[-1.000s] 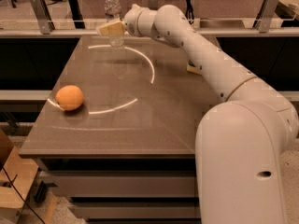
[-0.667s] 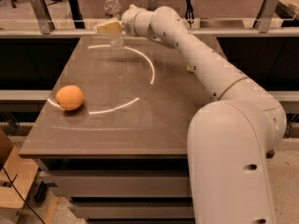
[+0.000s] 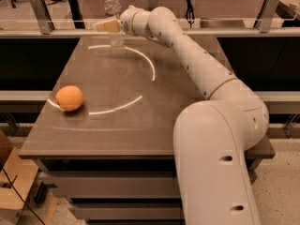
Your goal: Knock water bottle over
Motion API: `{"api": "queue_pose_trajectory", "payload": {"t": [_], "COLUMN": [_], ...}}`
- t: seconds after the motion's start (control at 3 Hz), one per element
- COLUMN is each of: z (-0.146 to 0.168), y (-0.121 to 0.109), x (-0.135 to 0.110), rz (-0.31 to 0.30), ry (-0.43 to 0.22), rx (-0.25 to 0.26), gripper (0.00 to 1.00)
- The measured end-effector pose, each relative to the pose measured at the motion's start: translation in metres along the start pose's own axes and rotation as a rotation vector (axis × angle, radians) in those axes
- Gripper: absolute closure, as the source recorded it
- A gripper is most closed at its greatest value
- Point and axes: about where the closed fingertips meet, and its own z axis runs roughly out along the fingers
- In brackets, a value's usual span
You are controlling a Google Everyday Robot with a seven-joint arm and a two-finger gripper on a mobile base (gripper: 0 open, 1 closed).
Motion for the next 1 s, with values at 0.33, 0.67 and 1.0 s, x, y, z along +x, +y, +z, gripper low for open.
{"api": "queue_pose_trajectory", "payload": {"t": [0.33, 0.67, 1.0], "z": [0.007, 0.006, -0.004], "y": [-0.007, -0.012, -0.019], "x": [0.0, 0.002, -0.001], "rz": [0.0, -0.008, -0.033], "ry": [0.009, 0.027, 0.046], "rx": [-0.005, -0.005, 0.006], "gripper": [0.2, 0.43, 0.66]}}
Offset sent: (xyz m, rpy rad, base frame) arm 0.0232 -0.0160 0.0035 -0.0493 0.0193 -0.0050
